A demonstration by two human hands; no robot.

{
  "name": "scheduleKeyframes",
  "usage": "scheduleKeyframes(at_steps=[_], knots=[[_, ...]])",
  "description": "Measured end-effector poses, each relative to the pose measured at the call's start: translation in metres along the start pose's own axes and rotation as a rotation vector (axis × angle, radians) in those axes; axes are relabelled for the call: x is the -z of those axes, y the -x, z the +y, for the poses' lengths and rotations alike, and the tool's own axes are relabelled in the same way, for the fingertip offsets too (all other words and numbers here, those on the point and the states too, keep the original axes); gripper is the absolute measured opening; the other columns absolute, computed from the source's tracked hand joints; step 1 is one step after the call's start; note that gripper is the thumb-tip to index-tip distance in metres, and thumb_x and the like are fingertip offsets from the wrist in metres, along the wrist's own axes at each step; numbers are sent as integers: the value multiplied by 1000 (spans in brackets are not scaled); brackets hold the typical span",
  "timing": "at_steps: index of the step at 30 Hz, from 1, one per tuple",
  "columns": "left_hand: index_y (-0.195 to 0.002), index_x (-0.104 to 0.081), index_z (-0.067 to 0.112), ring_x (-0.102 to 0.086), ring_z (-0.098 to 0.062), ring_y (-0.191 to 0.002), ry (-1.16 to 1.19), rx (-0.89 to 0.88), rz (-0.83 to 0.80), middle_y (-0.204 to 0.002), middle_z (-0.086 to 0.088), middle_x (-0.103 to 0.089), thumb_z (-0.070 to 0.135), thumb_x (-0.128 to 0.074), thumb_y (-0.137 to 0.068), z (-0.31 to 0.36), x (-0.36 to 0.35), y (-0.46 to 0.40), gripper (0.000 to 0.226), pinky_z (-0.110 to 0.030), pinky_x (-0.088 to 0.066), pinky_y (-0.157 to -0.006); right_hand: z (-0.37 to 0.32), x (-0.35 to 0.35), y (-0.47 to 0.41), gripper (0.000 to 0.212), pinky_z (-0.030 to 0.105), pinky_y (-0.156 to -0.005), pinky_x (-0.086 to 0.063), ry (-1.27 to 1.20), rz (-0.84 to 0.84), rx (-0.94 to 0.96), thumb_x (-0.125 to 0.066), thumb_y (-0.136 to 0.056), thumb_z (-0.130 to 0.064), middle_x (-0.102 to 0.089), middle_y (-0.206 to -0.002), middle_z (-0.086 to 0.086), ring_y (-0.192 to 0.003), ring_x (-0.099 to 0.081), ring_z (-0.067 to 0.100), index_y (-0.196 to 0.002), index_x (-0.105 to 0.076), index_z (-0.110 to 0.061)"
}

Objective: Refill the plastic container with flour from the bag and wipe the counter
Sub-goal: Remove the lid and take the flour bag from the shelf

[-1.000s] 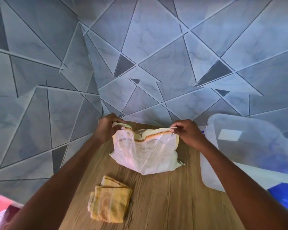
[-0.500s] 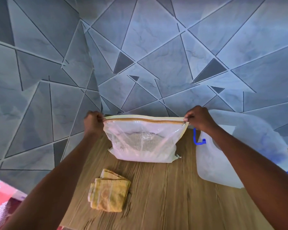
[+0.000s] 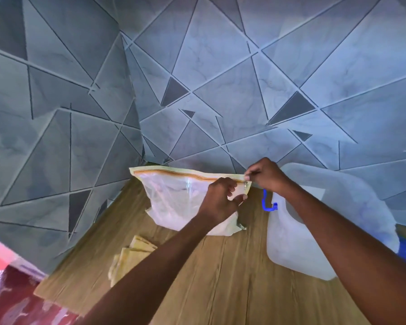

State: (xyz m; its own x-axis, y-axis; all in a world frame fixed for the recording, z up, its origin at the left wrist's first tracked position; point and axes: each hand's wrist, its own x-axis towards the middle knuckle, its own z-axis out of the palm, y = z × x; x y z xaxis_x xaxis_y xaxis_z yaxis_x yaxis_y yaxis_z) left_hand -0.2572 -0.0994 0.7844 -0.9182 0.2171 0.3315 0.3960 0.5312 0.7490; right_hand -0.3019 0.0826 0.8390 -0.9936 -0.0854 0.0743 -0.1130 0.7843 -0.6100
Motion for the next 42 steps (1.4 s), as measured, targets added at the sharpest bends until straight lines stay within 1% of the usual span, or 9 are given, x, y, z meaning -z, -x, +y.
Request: scheduleKeyframes(at_steps=[5,8,13,19,27,30,32,38,42], knots=[[-84,-60,20,-64,-21,-81,-69,219,159,-85,3,-67,54,-74,-75,18,-30,-2,37,-37,-54,-69,-1,-6,12,6,16,-56,-48,-130,-3,-15,-76,-85,-3,-72,-66,3,-59,-69,19,-81,-79,-5],[-89,-60,18,-64,-31,-93,-220,314,167,-95,-3,-69,41,-64,-84,35,-37,-3,24,-38,-51,-70,7,-5,12,9,19,-63,-48,-136,-7,-14,-75,-85,-6,-67,-56,-17,-52,-63,-5,-82,-82,-10],[-94,-63,16,-64,-34,-96,-359,211,148,-102,-6,-68,17,-53,-91,41,-41,-2,10,-31,-36,-64,10,0,9,9,18,-69,-49,-142,-21,-21,-74,-87,-9,-71,-73,-5,-62,-60,-6,-90,-83,-10],[-90,-69,18,-66,-32,-89,-367,157,185,-95,-4,-72,2,-54,-79,17,-16,-8,25,-34,-50,-66,12,-1,5,8,-2,-64,-39,-73,-3,73,-77,-87,-8,-78,-89,4,-75,-65,2,-93,-82,-6],[-79,-67,17,-65,-32,-75,-417,172,200,-80,-3,-73,7,-56,-74,-31,35,-18,17,-38,-55,-62,-5,-9,-2,5,25,-77,-50,35,27,113,-81,-78,-22,-77,-82,-4,-77,-67,9,-82,-79,-20],[-76,-65,16,-63,-33,-70,-395,123,194,-74,-4,-70,5,-51,-71,-34,38,-17,19,-39,-52,-58,-39,-26,-6,45,38,-95,-51,311,-99,169,-79,-74,-45,-71,-114,-8,-112,-65,19,-115,-71,-28],[-75,-65,15,-61,-34,-69,-378,106,183,-73,-5,-69,4,-49,-70,-36,41,-17,20,-39,-51,-57,-57,-43,-11,46,40,-98,-47,516,-154,224,-76,-82,-41,-66,-123,1,-121,-60,25,-124,-66,-26],[-80,-69,13,-64,-33,-83,-447,168,133,-89,-7,-72,3,-55,-76,-64,82,-17,17,-37,-53,-65,-47,-49,-15,16,27,-76,-41,433,-106,92,-80,-77,-27,-71,-105,0,-105,-66,26,-90,-69,-28],[-76,-69,13,-65,-32,-81,-396,198,144,-87,-7,-73,-2,-54,-73,-80,105,-19,21,-38,-54,-66,-43,-48,-19,26,24,-72,-36,399,-135,-5,-82,-70,-38,-66,-98,-3,-99,-67,23,-74,-56,-33]])
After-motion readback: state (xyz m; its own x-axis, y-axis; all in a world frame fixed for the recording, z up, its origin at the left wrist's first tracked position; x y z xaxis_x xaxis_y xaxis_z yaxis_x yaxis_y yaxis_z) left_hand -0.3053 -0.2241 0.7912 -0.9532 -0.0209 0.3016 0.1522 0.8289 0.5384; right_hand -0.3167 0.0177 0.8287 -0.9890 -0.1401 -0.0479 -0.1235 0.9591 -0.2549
